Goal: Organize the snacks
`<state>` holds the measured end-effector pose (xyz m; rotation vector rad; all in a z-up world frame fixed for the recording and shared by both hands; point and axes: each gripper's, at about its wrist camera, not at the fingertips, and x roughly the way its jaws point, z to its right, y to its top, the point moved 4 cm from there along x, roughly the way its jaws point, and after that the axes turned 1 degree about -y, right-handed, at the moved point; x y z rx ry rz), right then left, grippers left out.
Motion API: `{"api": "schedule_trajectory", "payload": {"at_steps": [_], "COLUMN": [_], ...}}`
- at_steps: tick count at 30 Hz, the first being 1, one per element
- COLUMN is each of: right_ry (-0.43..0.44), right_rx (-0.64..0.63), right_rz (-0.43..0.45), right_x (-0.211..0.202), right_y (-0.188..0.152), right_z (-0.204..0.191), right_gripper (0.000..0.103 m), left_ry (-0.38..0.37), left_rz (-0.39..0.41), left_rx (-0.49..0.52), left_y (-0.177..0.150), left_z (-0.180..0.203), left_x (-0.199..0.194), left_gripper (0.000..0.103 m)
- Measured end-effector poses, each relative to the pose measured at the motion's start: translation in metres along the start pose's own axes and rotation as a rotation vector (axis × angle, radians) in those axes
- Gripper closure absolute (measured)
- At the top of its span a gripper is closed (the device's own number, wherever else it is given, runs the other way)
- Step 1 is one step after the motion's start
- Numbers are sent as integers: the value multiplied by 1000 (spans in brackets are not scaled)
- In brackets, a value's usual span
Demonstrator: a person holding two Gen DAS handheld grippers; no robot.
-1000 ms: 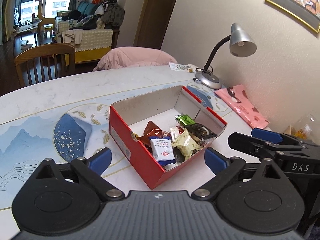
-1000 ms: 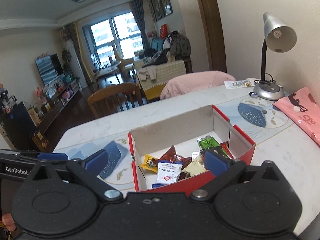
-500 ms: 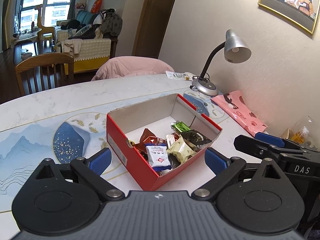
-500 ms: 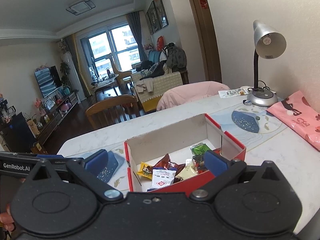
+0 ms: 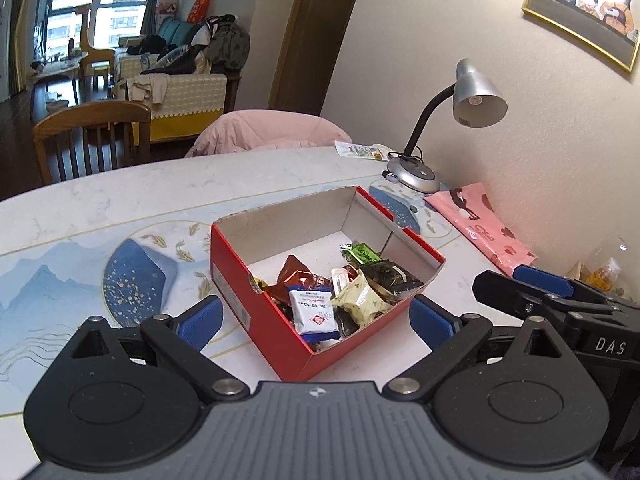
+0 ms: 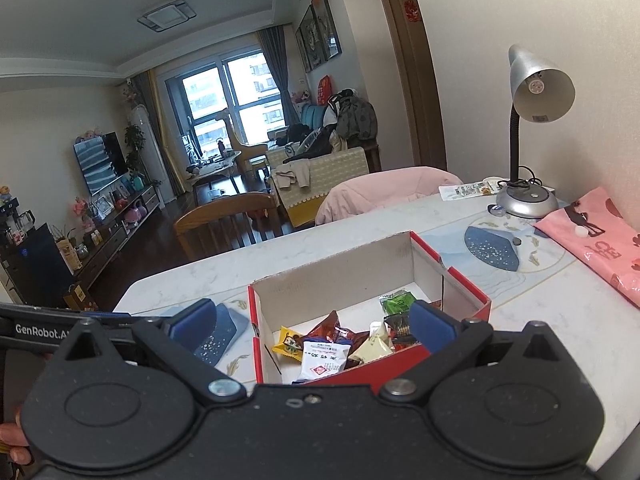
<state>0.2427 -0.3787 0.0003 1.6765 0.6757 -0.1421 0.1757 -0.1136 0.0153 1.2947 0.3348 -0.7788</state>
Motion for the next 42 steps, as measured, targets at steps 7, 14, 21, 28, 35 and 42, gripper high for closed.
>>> {"api": "schedule_trajectory", "payload": {"at_steps": [7,14,21,28,35,42], "right_ry": [5,9,6,-7,-17,-9], "right_rx": [2,-3,-3,2,4,-3], "right_rz": [-2,-7,-13,-36,-43,-53], "right_x": [1,2,4,8,8,10], "right_y": [0,0,-2,-7,-10,-11], "right_z": [2,2,2,5,6,-1], "right_gripper": [0,0,0,0,0,0], "left_ry": [-4,6,16,12,7,8], "left_rz": [2,-19,-29,-52,-59,-59], "left_rx": [-1,2,4,-5,-3,-17], "left_y": [1,-1,-4,-11,-12,-14], "left_z": [1,1,-1,-3,-4,-11], "left_x": [3,7,11,17,17,14], "left_gripper": [3,3,3,3,3,3]}}
